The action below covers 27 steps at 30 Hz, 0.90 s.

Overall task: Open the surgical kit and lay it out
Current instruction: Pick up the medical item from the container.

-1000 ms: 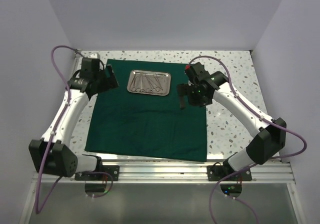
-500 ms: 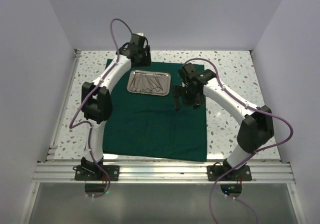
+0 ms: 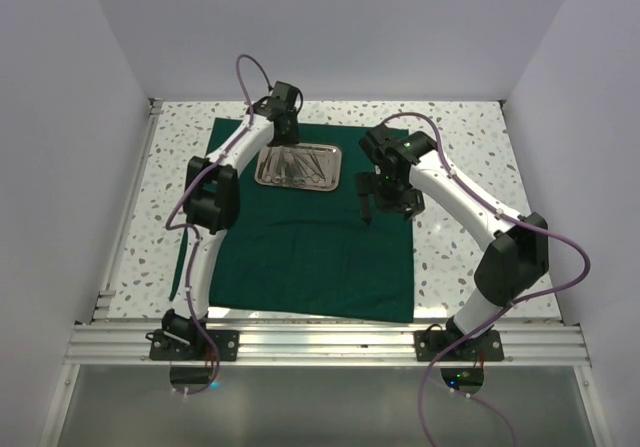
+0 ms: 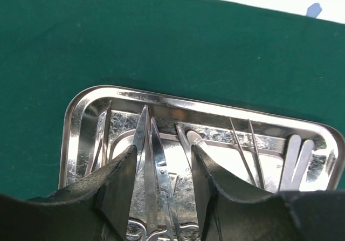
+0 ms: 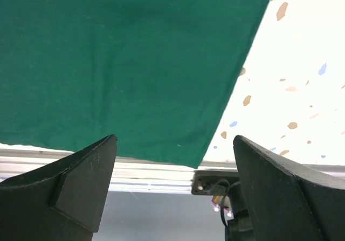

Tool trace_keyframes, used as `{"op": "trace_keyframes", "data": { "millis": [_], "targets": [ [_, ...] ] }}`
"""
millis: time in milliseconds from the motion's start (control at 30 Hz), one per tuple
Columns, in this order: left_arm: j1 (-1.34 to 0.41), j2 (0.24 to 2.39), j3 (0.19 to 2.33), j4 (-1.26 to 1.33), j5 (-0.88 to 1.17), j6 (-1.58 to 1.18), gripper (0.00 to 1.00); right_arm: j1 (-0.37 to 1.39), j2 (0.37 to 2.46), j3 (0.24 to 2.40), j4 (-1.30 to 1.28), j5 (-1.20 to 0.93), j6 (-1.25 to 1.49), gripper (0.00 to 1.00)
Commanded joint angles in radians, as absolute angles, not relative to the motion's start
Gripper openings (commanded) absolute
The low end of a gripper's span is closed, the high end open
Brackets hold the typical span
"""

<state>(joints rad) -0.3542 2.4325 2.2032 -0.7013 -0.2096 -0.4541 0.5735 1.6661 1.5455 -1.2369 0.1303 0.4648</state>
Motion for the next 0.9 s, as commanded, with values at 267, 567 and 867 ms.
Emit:
{"op": "trace_keyframes", "data": {
  "millis": [267,567,867],
  "targets": [
    [-0.353,2.431,2.16,-0.654,-0.256,-0.492,0.43,0.571,1.651,1.56,-1.325,0.209,0.474,0.93],
    [-0.353,2.464,2.146,-0.631,-0.25,-0.497,0.37,0.571,1.664,1.562,-1.338,0.236,0.451,0.93],
    [-0.35,2.49,2.187,-0.626,-0.239,-0.491,0.23,0.571,1.698,1.572,-1.33,0.241,0.437,0.93]
  ]
}}
